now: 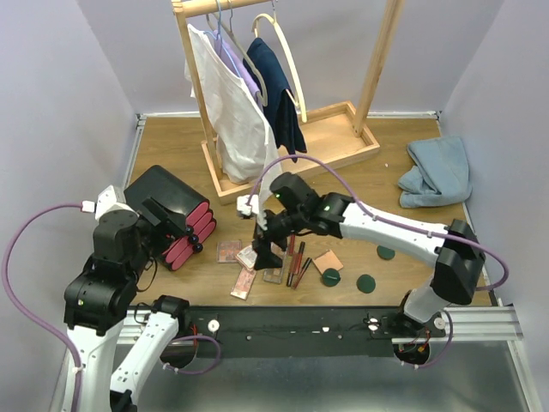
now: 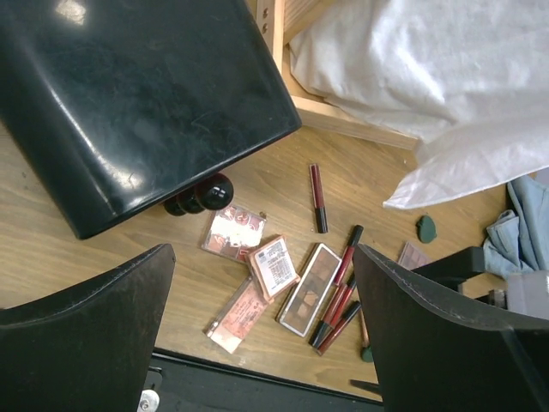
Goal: Organize the makeup
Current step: Open the drawer in the storage box.
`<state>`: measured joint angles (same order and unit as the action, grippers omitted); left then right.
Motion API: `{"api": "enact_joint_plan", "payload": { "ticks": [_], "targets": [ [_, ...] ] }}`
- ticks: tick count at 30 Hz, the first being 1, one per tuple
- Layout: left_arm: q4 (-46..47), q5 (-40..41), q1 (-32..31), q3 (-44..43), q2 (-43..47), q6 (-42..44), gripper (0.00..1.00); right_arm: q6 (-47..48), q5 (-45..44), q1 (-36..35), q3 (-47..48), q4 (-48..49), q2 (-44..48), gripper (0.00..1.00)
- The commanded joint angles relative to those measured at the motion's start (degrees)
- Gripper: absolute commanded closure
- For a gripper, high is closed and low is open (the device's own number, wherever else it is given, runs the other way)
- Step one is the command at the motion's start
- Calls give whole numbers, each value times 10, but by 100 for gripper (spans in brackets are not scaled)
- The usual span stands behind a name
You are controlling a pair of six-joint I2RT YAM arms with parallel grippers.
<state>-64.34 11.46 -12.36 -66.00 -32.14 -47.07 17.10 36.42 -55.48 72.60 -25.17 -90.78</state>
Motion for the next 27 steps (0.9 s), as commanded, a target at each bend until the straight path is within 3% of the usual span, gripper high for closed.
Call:
{"api": "enact_joint_plan", "payload": {
  "ticks": [1,5,11,14,18,27],
  "targets": [
    [-46,28,4,-6,26,-14,6,-101,-142,-57,73,87,-42,0],
    [-49,33,4,-7,43,-15,6,-235,-197,-68,132,115,-96,0],
    [-48,50,4,-18,54,-17,6,-356,-237,-68,209,149,-158,1],
    [-48,58,4,-23,61,-17,6,-411,-243,-68,246,160,-190,9],
    [-54,70,4,-30,73,-21,6,-456,-223,-68,277,153,-229,20],
    [-65,85,4,-31,96,-24,6,-487,-203,-78,262,167,-246,28]
  ]
}}
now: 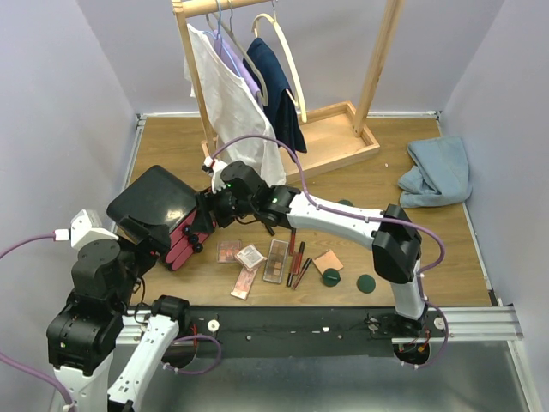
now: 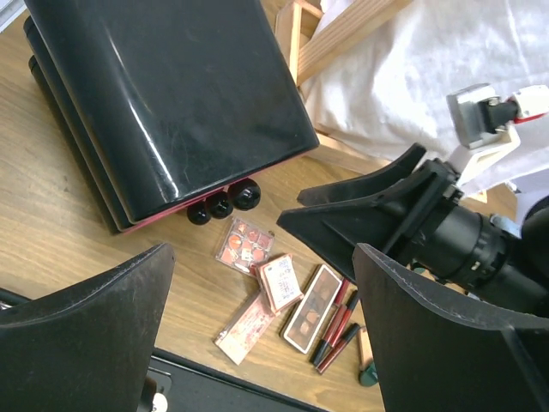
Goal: Organize the makeup
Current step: Open the drawer in the storage box.
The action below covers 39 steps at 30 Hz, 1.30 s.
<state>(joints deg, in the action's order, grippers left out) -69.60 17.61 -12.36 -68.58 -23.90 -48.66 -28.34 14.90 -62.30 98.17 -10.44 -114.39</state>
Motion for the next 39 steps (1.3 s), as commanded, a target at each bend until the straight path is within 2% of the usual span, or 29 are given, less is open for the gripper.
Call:
{"api": "enact_joint_plan", "payload": {
  "ticks": [1,11,23,27,28,32,35,39],
  "targets": [
    [-11,24,4,-4,15,-9,6,-33,13,-12,8,23,-11,28],
    [-15,23,4,-4,22,-8,6,-53,-18,-30,22,35,-48,31],
    [-21,18,4,5,33,-17,6,-34,-54,-31,80,46,-94,34],
    [-19,16,4,12,32,-17,6,-23,-52,-31,86,50,-101,46],
    [-18,16,4,13,32,-17,6,-22,-50,-30,84,49,-100,53],
    [-16,15,4,24,34,-18,6,-21,-38,-31,46,49,-72,69],
    [-13,14,4,39,35,-18,6,-7,-37,-30,4,39,-44,75],
    [3,6,4,70,38,-18,6,13,-40,-30,-55,36,20,77]
  ]
}}
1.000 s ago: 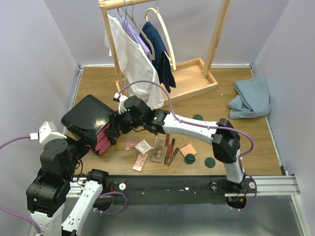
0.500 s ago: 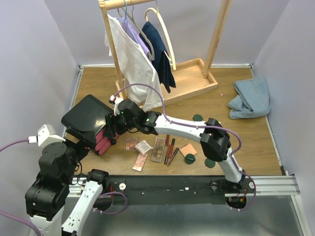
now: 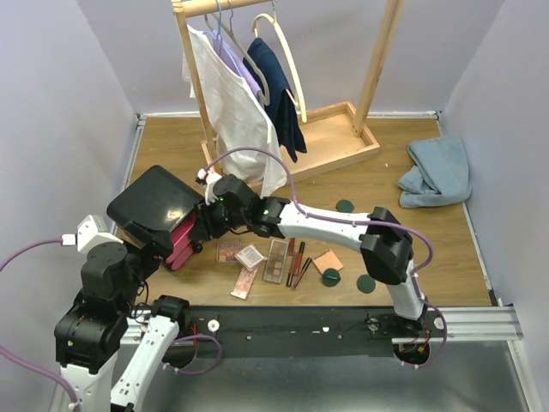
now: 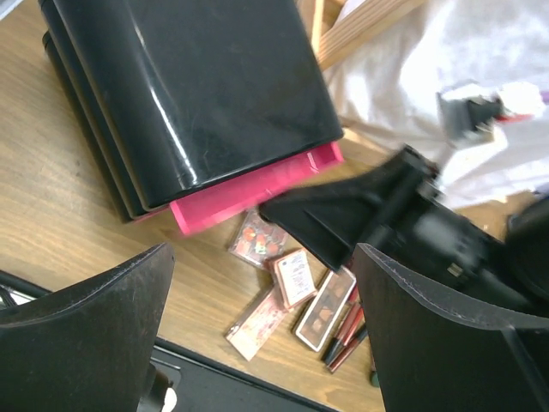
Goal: Organize the makeup
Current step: Open the drawer in the storage box, then pick up the makeup tool from the center of the board.
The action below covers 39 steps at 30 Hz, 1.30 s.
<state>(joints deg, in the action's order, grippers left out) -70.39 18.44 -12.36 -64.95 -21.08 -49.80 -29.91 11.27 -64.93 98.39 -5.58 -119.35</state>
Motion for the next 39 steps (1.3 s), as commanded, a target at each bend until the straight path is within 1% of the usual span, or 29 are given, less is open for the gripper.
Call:
{"api": "enact_joint_plan", "payload": {
  "ticks": [1,3,9,11,12,13,15,16,19,22,23,25,26,27,30,31,34,35,36,39],
  "targets": [
    [18,-6,4,39,10,-7,5,32,-3,-4,-79,-11,80,77],
    [25,-9,4,56,8,-7,6,41,1,-3,-98,-9,97,77],
    [52,-24,4,70,-5,0,5,65,4,-2,-161,-13,149,76],
    [60,-31,4,70,-9,1,5,67,8,-2,-167,-11,151,74],
    [62,-38,4,69,-12,3,5,71,9,-2,-167,-9,150,70],
    [67,-42,3,69,-13,7,5,75,7,-1,-164,-4,149,60],
    [72,-54,4,64,-18,12,5,96,5,1,-143,-2,143,46],
    [76,-59,4,62,-19,20,5,107,4,2,-135,-7,142,28],
    [85,-74,4,52,-26,33,5,144,11,4,-110,-21,143,12],
    [103,-101,4,43,-35,54,5,184,34,14,-107,-38,164,2],
    [106,-110,4,41,-41,61,5,194,40,21,-115,-42,172,2],
    [119,-129,4,34,-55,77,6,233,83,30,-129,-55,202,2],
    [124,-151,4,32,-62,83,6,248,105,42,-143,-60,211,2],
    [128,-162,4,26,-78,95,6,286,158,48,-151,-65,221,2],
    [146,-212,4,11,-110,116,8,373,248,75,-173,-111,254,2],
    [155,-227,4,7,-118,127,9,391,266,83,-178,-131,261,2],
    [162,-277,4,-16,-149,148,13,446,309,127,-204,-169,288,1],
    [160,-289,4,-23,-156,151,15,456,319,157,-210,-178,295,1],
    [158,-309,3,-36,-172,154,17,474,328,172,-217,-186,307,1],
    [159,-332,1,-47,-189,157,19,498,328,229,-249,-214,333,2]
  ]
}}
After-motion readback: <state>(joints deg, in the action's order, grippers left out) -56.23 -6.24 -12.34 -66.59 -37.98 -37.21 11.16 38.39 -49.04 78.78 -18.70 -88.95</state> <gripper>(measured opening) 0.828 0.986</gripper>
